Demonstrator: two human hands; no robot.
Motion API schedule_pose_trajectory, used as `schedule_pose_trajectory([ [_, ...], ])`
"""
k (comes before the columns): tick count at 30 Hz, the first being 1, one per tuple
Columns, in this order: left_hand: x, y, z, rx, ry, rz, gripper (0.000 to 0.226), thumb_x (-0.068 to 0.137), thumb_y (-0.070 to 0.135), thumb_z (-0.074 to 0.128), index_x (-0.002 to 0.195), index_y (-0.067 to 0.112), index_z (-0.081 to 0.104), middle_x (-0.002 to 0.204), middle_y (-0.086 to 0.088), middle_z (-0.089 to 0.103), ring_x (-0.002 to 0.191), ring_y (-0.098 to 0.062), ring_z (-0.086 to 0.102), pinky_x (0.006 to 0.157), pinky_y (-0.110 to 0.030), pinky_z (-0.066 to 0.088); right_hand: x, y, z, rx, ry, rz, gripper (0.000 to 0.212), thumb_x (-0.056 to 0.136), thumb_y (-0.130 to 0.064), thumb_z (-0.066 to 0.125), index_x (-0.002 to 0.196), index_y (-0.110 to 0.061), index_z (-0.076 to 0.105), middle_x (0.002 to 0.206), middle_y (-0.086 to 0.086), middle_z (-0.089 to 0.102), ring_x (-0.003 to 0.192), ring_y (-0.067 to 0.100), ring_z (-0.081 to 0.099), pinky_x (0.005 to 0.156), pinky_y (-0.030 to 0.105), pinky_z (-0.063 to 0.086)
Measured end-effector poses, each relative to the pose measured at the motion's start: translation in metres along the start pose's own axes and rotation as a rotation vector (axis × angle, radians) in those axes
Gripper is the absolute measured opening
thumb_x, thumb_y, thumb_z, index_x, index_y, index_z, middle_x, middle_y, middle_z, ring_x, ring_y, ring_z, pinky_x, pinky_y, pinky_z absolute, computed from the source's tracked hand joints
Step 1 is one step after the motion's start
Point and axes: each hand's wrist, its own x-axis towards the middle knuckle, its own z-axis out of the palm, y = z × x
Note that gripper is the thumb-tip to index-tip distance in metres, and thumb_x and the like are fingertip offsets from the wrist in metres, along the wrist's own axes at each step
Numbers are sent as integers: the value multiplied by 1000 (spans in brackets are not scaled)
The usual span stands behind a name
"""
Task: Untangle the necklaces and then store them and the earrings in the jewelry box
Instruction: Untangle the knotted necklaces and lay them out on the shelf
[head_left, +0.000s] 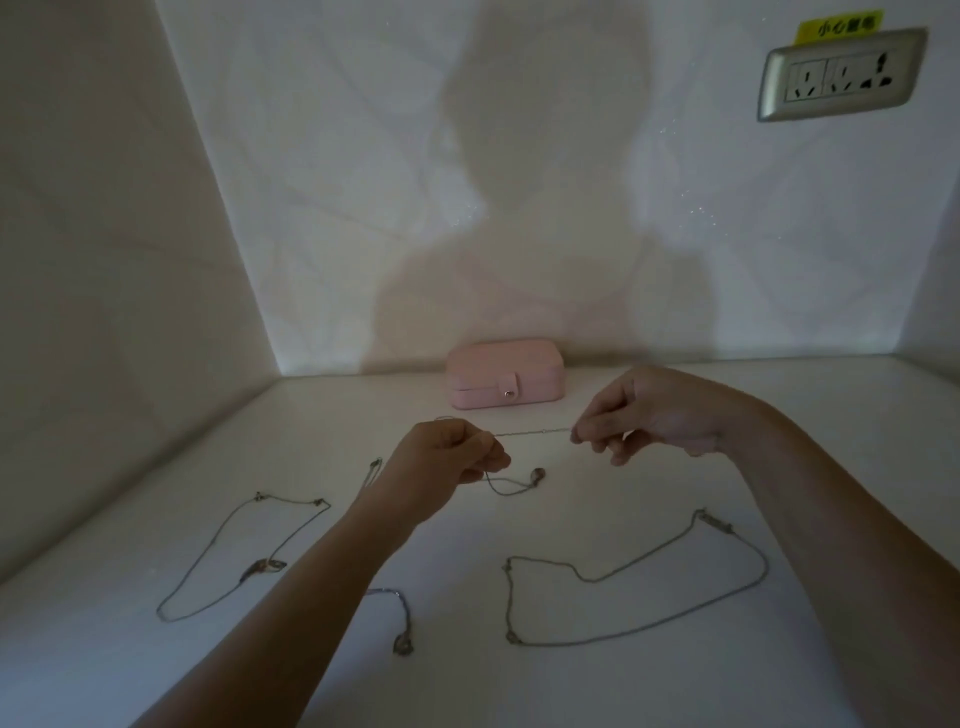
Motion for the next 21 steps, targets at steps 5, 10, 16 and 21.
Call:
schedule_pose_trajectory([
  [5, -1, -2, -3, 170, -84, 41, 23, 96, 17, 55, 78, 20, 69, 95, 3, 74, 99, -19, 66, 96, -36, 51, -5, -4, 1, 116, 137, -157, 8, 70, -8, 71, 77, -6, 76, 71, 8, 65, 57, 11, 60, 58, 20, 54],
  [10, -6, 9, -23, 422, -194, 84, 14, 92, 24, 61, 95, 20, 74, 109, 6, 70, 103, -7, 63, 97, -26, 47, -6, -15, 7, 273, 112, -341, 17, 63, -23, 77, 77, -14, 79, 71, 6, 69, 61, 11, 64, 61, 21, 55],
  [16, -8, -1, -77, 697, 56, -108, 10, 86, 14, 68, 76, 15, 67, 69, -2, 70, 60, -11, 67, 59, -20, 56, 1, -17, 20, 327, 158, -391, 47, 39, -44, 93, 70, -12, 78, 67, 5, 68, 56, 8, 60, 56, 20, 54],
  [21, -13, -4, -89, 820, -70, -306, 9, 81, 15, 75, 76, 12, 67, 80, -9, 72, 63, -11, 65, 52, -14, 50, 2, -23, 31, 702, 99, -283, 5, 60, -16, 71, 62, -11, 72, 77, 12, 74, 59, 12, 70, 44, 17, 52],
])
